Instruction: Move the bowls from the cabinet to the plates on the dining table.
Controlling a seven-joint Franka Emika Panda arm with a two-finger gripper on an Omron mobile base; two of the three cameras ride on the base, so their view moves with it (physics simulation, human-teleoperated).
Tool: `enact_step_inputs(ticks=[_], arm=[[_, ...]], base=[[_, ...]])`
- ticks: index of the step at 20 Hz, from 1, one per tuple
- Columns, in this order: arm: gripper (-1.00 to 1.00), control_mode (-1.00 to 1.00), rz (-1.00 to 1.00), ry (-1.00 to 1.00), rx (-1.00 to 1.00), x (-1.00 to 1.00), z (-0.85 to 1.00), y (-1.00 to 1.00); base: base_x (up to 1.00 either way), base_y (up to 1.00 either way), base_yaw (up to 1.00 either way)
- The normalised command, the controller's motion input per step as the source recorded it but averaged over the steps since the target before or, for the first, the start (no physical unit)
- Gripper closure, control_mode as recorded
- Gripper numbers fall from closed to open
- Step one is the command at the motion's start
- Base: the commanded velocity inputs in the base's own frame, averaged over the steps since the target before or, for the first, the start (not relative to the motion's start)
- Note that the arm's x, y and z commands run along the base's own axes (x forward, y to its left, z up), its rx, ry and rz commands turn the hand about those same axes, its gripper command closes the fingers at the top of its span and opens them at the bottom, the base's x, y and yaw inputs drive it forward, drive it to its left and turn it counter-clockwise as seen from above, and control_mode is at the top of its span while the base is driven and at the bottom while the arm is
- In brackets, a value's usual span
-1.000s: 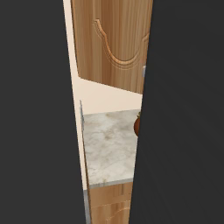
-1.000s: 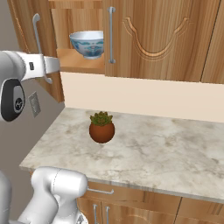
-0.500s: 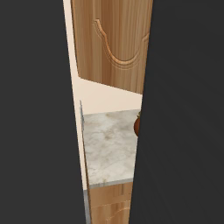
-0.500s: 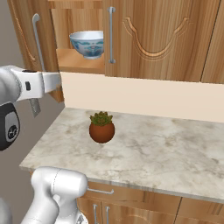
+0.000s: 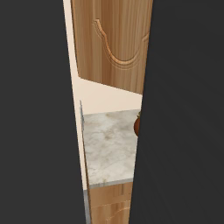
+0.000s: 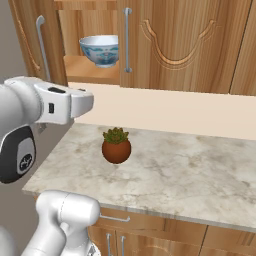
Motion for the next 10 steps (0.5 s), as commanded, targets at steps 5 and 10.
enact_step_inputs(ticks=[5,10], arm=[[-1.00,-1.00,-0.24,0.07,0.09,0.17,0.00,-0.56],[-1.00,-1.00,-0.16,0.20,0.19,0.34,0.00,-0.17]], base=[[0.00,0.00,0.00],[0.00,0.00,0.00]])
